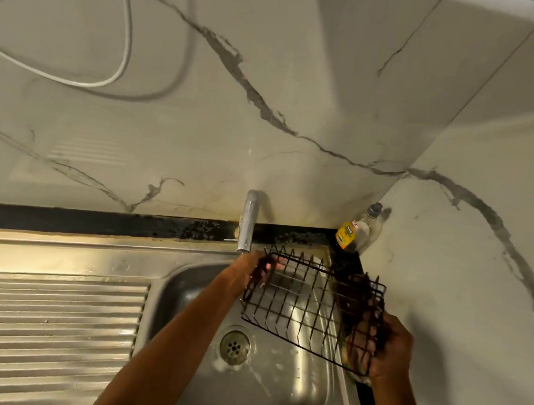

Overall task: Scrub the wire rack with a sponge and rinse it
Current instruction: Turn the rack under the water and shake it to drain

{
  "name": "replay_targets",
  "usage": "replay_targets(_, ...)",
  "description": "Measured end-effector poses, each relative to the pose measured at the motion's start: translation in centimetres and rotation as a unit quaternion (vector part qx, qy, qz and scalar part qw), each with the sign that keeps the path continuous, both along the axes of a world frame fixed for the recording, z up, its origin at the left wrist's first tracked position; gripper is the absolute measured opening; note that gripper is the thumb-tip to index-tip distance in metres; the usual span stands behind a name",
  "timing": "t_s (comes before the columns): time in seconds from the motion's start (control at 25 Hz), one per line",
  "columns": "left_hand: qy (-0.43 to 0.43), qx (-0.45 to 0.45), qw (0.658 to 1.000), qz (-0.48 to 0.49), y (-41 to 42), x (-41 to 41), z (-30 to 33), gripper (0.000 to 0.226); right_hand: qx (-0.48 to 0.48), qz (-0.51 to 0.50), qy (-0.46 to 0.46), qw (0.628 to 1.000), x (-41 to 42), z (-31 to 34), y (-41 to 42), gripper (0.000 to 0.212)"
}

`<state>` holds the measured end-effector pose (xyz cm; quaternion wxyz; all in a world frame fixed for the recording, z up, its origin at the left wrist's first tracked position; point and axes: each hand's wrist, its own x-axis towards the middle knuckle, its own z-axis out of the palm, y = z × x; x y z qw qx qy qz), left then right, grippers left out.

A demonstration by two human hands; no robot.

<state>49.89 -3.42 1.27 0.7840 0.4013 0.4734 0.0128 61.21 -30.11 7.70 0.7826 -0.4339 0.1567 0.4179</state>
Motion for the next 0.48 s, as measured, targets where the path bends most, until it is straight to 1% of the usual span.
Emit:
replay_targets(0.04,-0.004,-0.011,1.0,0.018,0.0,-0.2,0.2,0.035,-0.016,-0.033,-0.014,0.999,-0.3,0.0,0.7,0.032)
replay_targets(0.12,-0.054,-0.013,0.997,0.059,0.5,-1.9,-0.2,0.042,-0.063,-0.047,-0.058,0.995,-0.4,-1.0,2.4,0.022)
replay_targets(0.16,-0.079,-0.018,0.994,0.074,0.4,-3.3,-0.1,0.044,-0.089,-0.042,-0.073,0.992,-0.2,-2.1,3.2,0.018)
replay_targets(0.2,-0.087,-0.024,0.991,0.098,0.2,-4.8,-0.3,0.047,-0.108,-0.026,-0.081,0.991,0.0,-2.9,4.1,0.014)
replay_targets(0.24,-0.098,-0.049,0.987,0.118,0.4,-6.3,-0.9,0.049,-0.131,0.004,-0.088,0.987,0.0,-3.8,5.1,0.016)
replay_targets(0.32,-0.072,-0.08,0.986,0.131,0.7,-9.5,-2.4,0.049,-0.181,0.062,-0.092,0.977,-0.5,-4.9,7.2,0.026)
replay_targets(0.36,-0.049,-0.094,0.986,0.127,0.8,-10.8,-2.8,0.05,-0.19,0.079,-0.087,0.975,-0.9,-5.4,8.2,0.029)
replay_targets(0.4,-0.022,-0.103,0.984,0.143,0.9,-12.0,-3.5,0.052,-0.202,0.091,-0.083,0.972,-1.3,-6.2,9.1,0.031)
replay_targets(0.48,0.047,-0.085,0.977,0.189,0.9,-14.0,-4.1,0.053,-0.234,0.132,-0.063,0.961,-2.3,-6.7,10.7,0.036)
